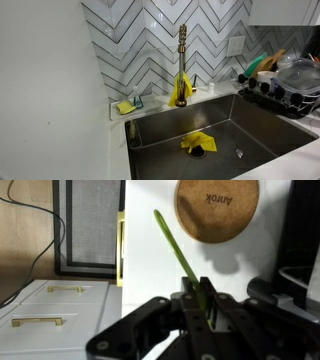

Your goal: Pick up the brown lid from the silver cup and put it on the kitchen counter, pick up the green measuring spoon and put it in the silver cup

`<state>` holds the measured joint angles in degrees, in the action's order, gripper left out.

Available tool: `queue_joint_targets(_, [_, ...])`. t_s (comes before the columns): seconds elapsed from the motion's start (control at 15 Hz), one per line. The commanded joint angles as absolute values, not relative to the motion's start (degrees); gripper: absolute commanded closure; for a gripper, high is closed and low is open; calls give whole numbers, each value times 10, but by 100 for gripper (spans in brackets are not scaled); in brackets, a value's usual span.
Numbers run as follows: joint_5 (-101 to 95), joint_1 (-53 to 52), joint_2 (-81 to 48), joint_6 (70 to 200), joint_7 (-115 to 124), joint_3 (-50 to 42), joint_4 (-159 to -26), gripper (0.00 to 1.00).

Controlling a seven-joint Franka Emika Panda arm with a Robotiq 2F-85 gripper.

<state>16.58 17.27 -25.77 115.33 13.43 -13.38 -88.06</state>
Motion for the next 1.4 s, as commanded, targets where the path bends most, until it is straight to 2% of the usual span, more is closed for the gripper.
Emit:
queue_joint_targets(0.0, [163,178,-261,1151,135,-129,-877,88])
queue_joint_targets(0.2, [163,179,-263,1151,135,-129,-877,88])
queue_joint_targets(0.27, [164,174,-258,1155,142,-128,-885,97])
queue_joint_targets(0.93, [24,84,-94,1166,388,-159,-1021,97])
queue_joint_targets(1.33, [-97,61,-25,1153,566,-128,-1059,97])
